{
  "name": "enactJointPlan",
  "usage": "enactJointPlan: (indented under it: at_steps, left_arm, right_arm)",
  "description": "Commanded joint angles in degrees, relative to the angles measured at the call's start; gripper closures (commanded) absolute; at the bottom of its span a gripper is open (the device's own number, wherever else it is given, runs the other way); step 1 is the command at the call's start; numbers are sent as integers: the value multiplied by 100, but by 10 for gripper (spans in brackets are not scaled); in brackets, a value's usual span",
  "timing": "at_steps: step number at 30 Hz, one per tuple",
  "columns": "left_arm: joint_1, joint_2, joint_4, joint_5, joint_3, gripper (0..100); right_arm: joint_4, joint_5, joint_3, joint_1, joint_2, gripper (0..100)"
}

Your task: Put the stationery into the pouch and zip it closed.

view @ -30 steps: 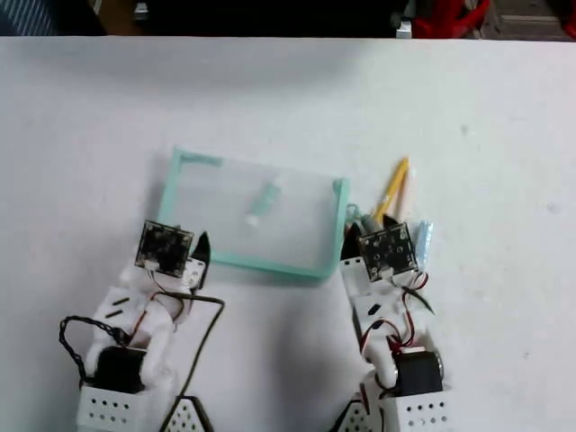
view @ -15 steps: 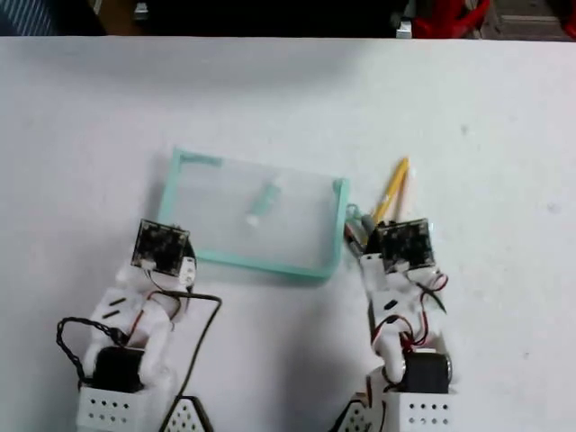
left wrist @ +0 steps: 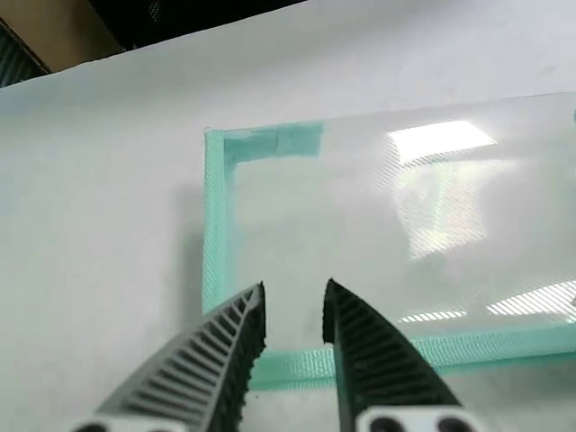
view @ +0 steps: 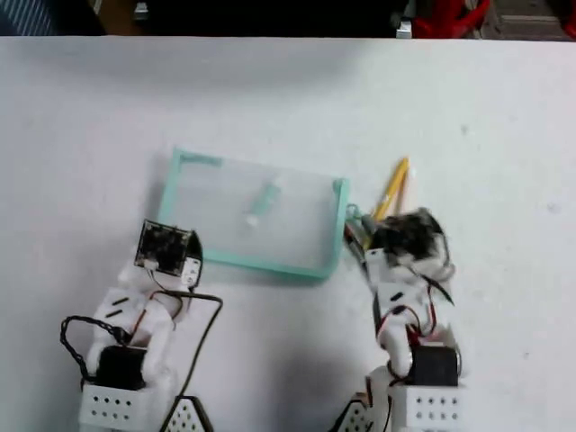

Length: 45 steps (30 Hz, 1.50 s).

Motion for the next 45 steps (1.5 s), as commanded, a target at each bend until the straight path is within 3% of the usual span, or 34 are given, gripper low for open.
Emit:
enactJointPlan:
  at_steps: [1,7,15,23,34,37,41,45]
  left_arm:
    - [-48,-48,-176,-53,-35,862]
    - [-22,-48,-158,-53,-35,862]
    - [-13,-48,-158,-53,-44,862]
    - [-22,-48,-167,-53,-44,862]
    - [-22,-48,-185,-53,-35,862]
    - [-31,-48,-185,-53,-26,862]
    - [-31,-48,-193,-53,-18,862]
    - [-31,-48,-193,-53,-18,862]
  right_arm:
    - [-84,237,-862,-84,1622,840]
    - [435,1231,-2418,-347,4242,839]
    - [620,1292,-3921,-462,6695,732]
    - [585,1284,-4765,-743,8101,744]
    - [637,1292,-6110,-180,10026,746]
    - [796,1292,-6259,-224,10097,806]
    - [796,1292,-6277,-259,10105,980]
    - [1051,1292,-6365,-242,9912,985]
